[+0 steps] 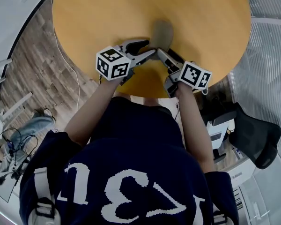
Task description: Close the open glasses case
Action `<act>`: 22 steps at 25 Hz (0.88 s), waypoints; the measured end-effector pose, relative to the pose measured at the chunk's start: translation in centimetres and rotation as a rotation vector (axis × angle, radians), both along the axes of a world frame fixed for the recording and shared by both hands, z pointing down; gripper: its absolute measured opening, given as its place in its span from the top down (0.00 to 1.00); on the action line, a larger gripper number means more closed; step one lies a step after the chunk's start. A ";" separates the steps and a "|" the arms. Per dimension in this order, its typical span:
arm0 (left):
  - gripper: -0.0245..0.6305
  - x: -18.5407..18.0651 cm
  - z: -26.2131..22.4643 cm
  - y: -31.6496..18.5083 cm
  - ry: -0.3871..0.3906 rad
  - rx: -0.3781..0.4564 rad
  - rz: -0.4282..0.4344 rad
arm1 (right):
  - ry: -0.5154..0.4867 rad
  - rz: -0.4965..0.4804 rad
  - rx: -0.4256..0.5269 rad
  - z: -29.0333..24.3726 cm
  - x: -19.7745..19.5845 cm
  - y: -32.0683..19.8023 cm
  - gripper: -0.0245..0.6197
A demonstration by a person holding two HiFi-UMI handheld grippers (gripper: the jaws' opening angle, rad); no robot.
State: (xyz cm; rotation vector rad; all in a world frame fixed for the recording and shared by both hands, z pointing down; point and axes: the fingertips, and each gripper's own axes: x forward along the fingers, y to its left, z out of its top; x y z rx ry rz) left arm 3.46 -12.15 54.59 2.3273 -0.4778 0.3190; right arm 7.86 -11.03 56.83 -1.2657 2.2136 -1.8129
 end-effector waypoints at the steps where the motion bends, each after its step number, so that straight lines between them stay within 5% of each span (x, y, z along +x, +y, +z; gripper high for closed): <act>1: 0.70 0.1 0.1 0.1 -0.003 0.002 0.007 | -0.013 0.008 -0.007 0.1 0.0 -0.1 0.55; 7: 0.64 -0.2 -0.1 0.2 0.037 -0.069 0.014 | -0.072 0.013 -0.034 -0.1 0.7 0.0 0.61; 9: 0.63 -0.8 0.0 -0.3 0.065 -0.130 -0.001 | -0.093 0.034 -0.021 -0.8 1.3 -0.2 0.75; 10: 0.61 -1.0 0.0 -0.5 0.074 -0.155 0.001 | -0.081 0.033 -0.009 -0.9 1.5 -0.3 0.92; 14: 0.61 -0.6 0.3 -0.5 0.045 -0.193 0.059 | -0.045 -0.039 -0.008 -0.9 0.9 -0.3 0.91; 22: 0.61 -0.9 0.9 -0.9 0.004 -0.228 0.041 | 0.015 -0.035 0.007 -0.6 1.6 -0.5 0.60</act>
